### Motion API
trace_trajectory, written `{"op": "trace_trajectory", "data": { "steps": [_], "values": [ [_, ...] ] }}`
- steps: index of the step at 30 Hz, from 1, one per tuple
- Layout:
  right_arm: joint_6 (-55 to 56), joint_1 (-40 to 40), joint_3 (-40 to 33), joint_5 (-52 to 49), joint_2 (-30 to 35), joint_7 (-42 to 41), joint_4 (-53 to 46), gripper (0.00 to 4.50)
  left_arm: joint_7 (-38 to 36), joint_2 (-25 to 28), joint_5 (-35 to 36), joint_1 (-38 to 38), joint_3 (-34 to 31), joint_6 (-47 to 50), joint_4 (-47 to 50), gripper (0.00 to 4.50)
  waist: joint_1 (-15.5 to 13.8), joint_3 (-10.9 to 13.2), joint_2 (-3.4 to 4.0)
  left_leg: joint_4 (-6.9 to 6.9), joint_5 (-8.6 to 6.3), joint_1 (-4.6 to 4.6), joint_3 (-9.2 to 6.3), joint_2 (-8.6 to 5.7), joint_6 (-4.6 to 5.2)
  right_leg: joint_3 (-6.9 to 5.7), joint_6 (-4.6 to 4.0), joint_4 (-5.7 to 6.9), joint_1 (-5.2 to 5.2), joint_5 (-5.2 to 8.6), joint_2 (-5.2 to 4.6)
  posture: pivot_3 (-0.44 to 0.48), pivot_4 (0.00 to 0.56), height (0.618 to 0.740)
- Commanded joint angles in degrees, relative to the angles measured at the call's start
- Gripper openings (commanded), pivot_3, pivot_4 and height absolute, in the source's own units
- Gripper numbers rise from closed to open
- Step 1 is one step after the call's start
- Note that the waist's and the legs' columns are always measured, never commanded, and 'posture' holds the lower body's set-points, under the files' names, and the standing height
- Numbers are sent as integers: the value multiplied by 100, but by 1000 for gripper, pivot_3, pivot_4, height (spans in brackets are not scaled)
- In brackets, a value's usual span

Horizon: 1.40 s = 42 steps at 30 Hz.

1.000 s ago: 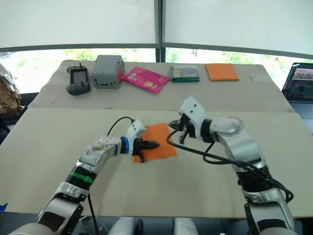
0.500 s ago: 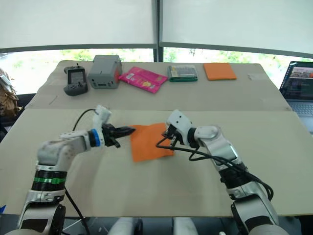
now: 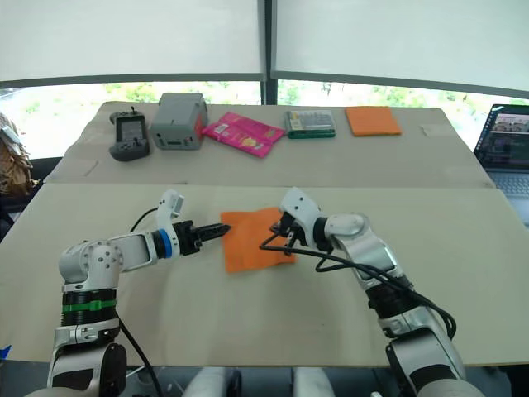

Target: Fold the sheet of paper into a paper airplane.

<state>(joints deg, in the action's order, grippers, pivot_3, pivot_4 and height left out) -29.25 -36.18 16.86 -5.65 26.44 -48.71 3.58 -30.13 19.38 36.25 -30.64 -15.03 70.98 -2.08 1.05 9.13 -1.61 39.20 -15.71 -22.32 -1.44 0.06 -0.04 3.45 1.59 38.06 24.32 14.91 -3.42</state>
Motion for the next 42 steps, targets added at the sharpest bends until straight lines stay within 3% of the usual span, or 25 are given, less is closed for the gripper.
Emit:
{"op": "trace_trajectory", "data": {
  "steps": [1, 11, 19, 27, 33, 42],
  "values": [
    [16, -60, -236, -53, 103, -1, -302, 0, 169, -28, -21, -195, -118, -233, -229, 2446, 2, 0, 0, 0, 0, 0, 0, 0, 0, 0, 0, 0, 1, 0, 0, 0, 150, 740],
    [-138, 61, -361, -80, 183, 72, -519, 0, 290, -30, 58, -461, -284, -382, -572, 2446, -3, 0, 0, 0, 0, -2, 0, -2, -1, 1, 0, -1, 1, 0, -3, 0, 150, 740],
    [-234, -8, -471, -120, 252, 76, -650, 0, 398, -422, -138, -546, 203, -687, -872, 2446, -25, 0, -1, 0, 1, -4, 0, -5, -2, 1, 3, -2, 0, -2, -8, 0, 150, 740],
    [-434, 42, -709, -178, 437, 64, -901, 0, 257, -593, 155, -444, 410, -258, -607, 46, -14, 0, 0, 0, 1, -6, 0, -8, -2, 2, 3, -4, 2, -2, -7, 0, 150, 740],
    [-715, 216, -884, -315, 692, -7, -1359, 0, 84, -599, 492, -114, 716, 317, 55, 46, -16, 0, 0, 0, 1, -5, 0, -6, -2, 2, 4, -3, 1, -2, -6, 0, 150, 740],
    [-1024, 498, -949, -553, 921, 67, -1821, 0, 702, -794, 509, 203, 410, 627, 421, 46, -18, 0, -1, 0, 1, -2, -1, -4, -2, 4, 4, -3, -1, -2, -5, 0, 150, 740]
  ]
}}
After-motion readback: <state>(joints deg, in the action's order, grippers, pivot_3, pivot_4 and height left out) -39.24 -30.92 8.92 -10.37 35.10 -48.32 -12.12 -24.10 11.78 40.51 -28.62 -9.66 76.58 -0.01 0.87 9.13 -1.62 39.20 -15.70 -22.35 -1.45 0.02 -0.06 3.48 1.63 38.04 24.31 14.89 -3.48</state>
